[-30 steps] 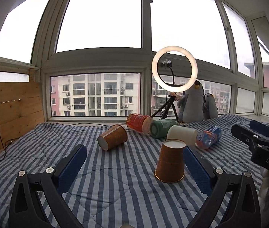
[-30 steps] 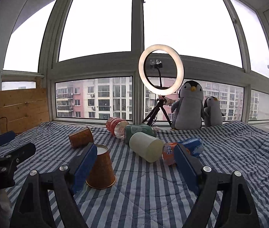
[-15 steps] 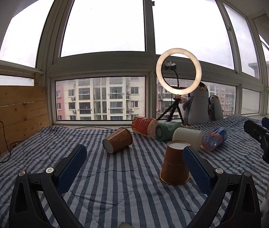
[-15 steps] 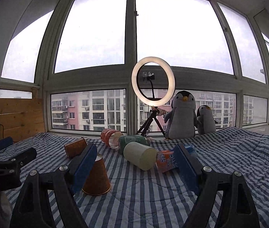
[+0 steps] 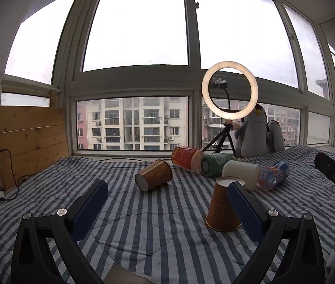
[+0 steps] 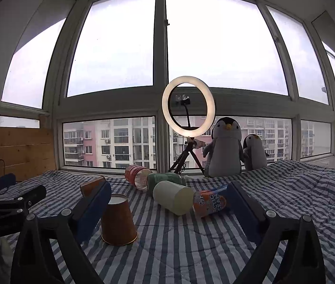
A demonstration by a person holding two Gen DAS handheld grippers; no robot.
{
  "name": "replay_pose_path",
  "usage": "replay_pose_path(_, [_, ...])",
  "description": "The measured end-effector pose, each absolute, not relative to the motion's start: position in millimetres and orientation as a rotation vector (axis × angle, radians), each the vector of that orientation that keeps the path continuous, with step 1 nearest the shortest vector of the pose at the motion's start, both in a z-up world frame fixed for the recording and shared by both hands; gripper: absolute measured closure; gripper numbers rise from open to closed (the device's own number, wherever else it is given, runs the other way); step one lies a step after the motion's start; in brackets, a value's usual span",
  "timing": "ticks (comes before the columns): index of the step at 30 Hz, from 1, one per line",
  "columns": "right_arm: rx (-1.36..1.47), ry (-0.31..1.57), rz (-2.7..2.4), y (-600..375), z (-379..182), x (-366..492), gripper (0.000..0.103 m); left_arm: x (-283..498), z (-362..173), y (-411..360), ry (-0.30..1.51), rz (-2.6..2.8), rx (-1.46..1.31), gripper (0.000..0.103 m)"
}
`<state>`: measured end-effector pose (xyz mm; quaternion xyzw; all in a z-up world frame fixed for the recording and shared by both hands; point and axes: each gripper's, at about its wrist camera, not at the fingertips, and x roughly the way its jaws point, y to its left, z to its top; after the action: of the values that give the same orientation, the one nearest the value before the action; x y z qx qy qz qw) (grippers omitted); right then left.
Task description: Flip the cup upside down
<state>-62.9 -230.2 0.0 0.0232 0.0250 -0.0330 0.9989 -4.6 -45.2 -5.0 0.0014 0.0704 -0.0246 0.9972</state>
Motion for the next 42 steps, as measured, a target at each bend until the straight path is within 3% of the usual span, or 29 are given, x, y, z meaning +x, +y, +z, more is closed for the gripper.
replay_pose_path(2, [0.044, 0.050, -0.066, -229.8, -0.1, -63.1, 0.002, -4.7, -4.9, -44.3, 0.141, -0.049, -0.001, 0.001])
replay_pose_path(42, [0.074, 0.065, -0.065, -236.5, -1.2, -60.2, 0.001, -5.6, -4.8, -44.7, 0.135, -0.044, 0.004, 0.001])
